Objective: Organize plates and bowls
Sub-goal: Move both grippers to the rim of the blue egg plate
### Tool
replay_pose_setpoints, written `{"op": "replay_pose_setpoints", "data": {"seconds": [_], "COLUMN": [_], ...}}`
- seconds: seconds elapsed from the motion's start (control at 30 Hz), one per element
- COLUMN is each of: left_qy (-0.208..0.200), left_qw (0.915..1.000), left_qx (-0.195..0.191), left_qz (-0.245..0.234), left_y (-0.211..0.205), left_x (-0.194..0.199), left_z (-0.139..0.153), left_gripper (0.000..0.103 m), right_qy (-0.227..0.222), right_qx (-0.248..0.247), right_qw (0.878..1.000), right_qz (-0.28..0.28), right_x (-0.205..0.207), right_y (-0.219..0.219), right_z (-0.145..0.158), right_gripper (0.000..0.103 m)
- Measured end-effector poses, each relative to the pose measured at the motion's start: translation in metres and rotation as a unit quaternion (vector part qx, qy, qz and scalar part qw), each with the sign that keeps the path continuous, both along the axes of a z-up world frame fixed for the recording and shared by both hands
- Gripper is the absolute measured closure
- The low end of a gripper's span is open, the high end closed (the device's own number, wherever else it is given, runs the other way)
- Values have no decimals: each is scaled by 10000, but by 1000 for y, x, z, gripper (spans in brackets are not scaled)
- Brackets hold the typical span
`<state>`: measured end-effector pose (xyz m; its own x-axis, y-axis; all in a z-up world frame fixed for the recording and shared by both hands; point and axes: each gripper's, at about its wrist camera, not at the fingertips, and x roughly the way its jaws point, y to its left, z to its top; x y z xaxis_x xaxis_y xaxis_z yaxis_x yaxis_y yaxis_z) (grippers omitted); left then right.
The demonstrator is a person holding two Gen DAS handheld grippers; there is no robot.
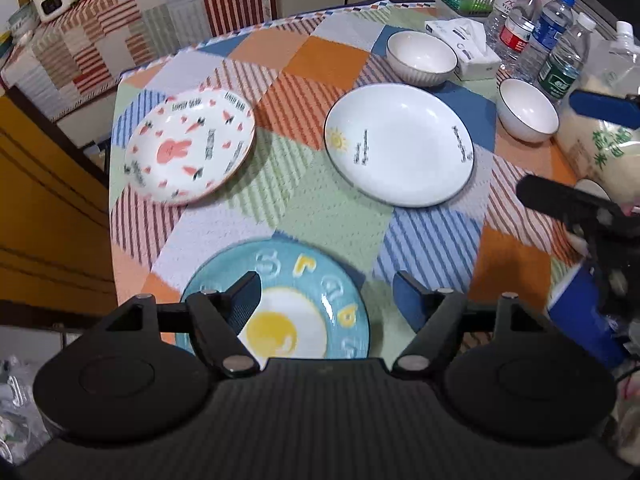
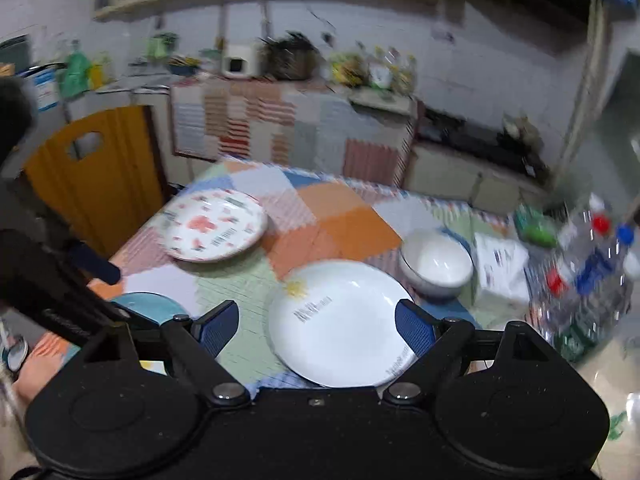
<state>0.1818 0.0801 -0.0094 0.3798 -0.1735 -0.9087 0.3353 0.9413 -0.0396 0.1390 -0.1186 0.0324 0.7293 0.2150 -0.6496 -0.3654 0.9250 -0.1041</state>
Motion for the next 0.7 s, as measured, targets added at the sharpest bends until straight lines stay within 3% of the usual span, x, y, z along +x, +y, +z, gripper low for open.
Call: {"op": "replay_pose_setpoints", "data": {"seconds": [0.17, 0.37, 0.47, 0.6, 0.7], "left_qy": [131, 232, 343, 582, 554], "left_qw": [9999, 9993, 9986, 9961, 9963], "left_qx": [94, 305, 328, 347, 345], "left_qz": [-7, 25, 231, 558, 567], "left_y": [21, 46, 65, 91, 106], "left_x": [-22, -40, -42, -38, -33], "left_z": [2, -6, -14, -29, -40], "left_gripper": [31, 27, 18, 18, 18], "right_qy": [-186, 443, 513, 701, 566], "right_qx": [27, 805, 966, 1428, 1728], "right_qw": [9987, 9920, 9889, 9814, 9761], "right_qz": [468, 862, 1004, 1077, 1193], "right_x": [-29, -28, -26, -19, -14], "right_y": [24, 32, 36, 37, 36], "right_z": [16, 26, 18, 6, -4], "right_gripper": [6, 6, 6, 6, 6]}}
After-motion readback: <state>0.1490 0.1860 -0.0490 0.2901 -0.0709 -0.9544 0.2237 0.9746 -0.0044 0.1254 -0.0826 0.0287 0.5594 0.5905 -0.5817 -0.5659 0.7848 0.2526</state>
